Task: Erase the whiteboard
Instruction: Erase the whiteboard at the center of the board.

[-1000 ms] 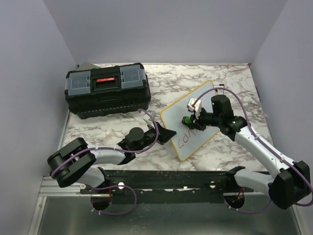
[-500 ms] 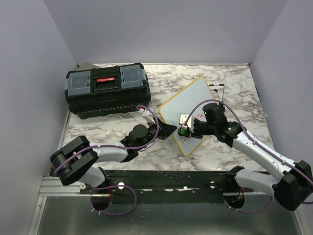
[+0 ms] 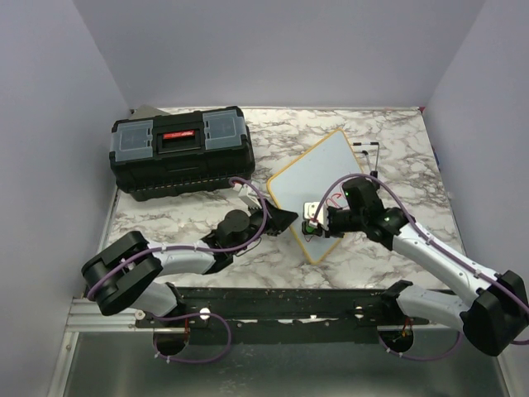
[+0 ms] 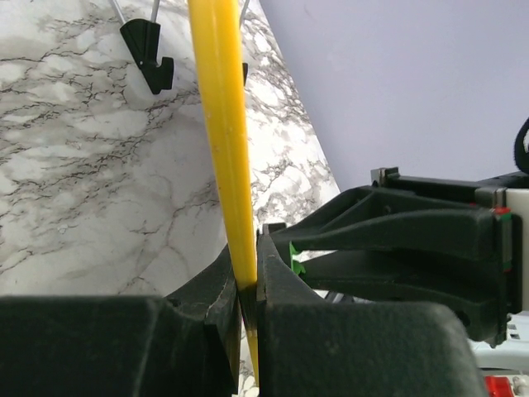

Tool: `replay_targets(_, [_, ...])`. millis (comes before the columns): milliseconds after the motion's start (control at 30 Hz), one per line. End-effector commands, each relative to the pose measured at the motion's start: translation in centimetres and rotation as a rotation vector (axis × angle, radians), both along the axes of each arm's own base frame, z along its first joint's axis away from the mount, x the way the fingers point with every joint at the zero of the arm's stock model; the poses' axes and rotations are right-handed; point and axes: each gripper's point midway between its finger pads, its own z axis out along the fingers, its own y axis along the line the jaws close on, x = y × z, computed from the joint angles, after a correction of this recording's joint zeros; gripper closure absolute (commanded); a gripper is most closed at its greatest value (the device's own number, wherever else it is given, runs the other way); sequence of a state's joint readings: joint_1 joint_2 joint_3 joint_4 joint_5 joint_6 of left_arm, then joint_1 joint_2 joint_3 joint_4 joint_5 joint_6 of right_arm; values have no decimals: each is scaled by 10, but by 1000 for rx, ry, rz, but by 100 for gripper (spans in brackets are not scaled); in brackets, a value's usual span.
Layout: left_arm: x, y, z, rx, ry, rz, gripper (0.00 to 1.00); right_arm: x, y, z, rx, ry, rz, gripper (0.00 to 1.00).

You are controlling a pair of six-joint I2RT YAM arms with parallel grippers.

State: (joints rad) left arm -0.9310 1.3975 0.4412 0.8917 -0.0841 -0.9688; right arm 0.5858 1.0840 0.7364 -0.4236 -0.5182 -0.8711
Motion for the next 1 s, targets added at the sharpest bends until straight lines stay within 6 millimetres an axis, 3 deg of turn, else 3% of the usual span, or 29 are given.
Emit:
replay_targets(0, [4, 1, 58, -134, -125, 22, 100, -24, 2, -9, 5, 17, 126, 99])
replay_targets(333, [6, -3, 55, -144, -104, 22, 100, -3, 12, 6, 24, -59, 96, 99])
replay_targets(533, [10, -5, 53, -153, -69, 35, 100, 15, 15, 11, 24, -95, -27, 99])
replay_targets(600, [12, -4, 54, -157, -58, 49, 100, 7, 12, 3, -6, -83, -10, 99])
replay_targets(833, [18, -1, 59, -176, -46, 89, 100, -64, -12, -47, -183, 28, 212, 99])
replay_targets(900, [18, -2, 60, -174, -47, 87, 100, -71, -13, -48, -186, 40, 236, 99])
replay_targets(967, [17, -2, 59, -173, -49, 81, 100, -63, -9, -41, -164, 28, 191, 99])
